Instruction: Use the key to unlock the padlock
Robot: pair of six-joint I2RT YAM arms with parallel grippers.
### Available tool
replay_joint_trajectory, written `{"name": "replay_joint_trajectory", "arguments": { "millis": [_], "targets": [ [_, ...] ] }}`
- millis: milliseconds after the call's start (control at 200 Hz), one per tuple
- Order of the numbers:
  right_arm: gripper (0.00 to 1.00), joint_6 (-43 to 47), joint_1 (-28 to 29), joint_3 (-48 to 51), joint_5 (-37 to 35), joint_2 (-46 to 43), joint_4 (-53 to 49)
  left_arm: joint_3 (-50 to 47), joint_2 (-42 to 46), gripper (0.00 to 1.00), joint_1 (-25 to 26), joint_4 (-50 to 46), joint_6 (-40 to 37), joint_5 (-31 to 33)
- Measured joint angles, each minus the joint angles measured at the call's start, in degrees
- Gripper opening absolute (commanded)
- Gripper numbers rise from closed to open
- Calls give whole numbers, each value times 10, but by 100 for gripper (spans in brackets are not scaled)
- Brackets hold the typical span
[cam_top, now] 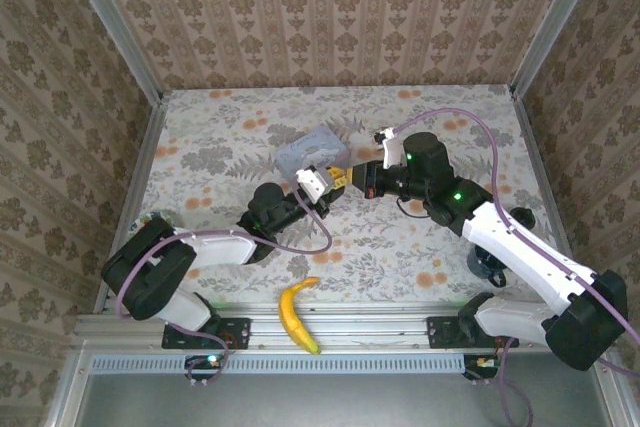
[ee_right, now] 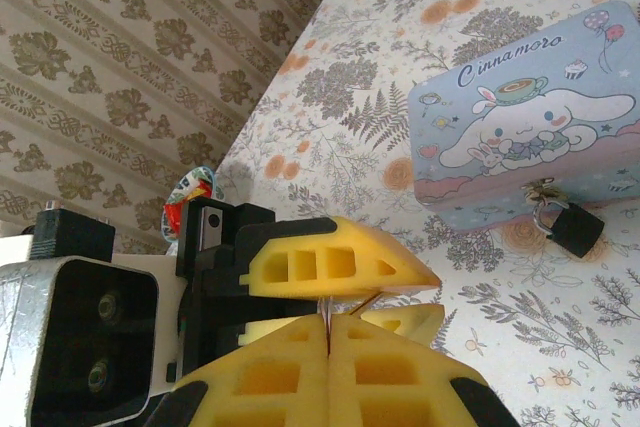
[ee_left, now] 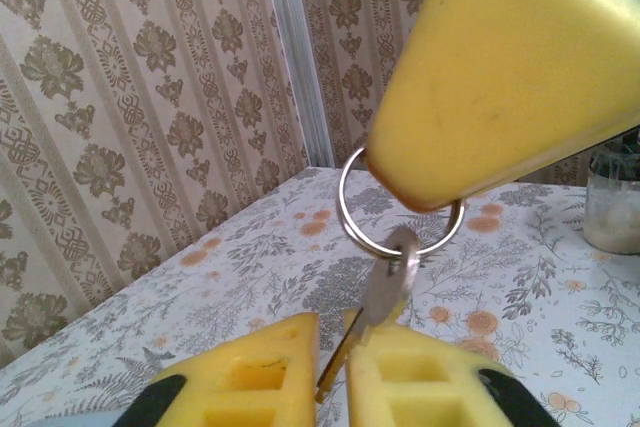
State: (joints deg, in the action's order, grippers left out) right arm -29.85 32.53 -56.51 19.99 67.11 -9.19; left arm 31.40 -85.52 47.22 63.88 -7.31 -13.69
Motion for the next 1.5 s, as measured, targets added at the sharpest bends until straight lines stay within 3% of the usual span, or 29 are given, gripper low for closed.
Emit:
{"name": "replay_joint_trajectory", "arguments": {
  "millis": [335,545,690,925,1330,1500],
  "targets": [
    [0,-2,0,0,-2,2,0,0,0,0,2,-2,-3,-4],
    [23,-1,0,0,-10,2,-2,0,16,0,10,-26,-48,22],
    [30,-4,0,0,-31,-5,-22,3,39,0,21,-80,-124,57],
    [34,-10,-1,0,-60,-37,-54,27,45,0,61,-145,-269,143],
    [33,-52,-1,14,-61,-47,-78,-23,-37,0,102,24,-525,179],
    [34,-84,-1,51,-50,-62,-75,-31,-53,0,105,52,-612,178]
  ]
}}
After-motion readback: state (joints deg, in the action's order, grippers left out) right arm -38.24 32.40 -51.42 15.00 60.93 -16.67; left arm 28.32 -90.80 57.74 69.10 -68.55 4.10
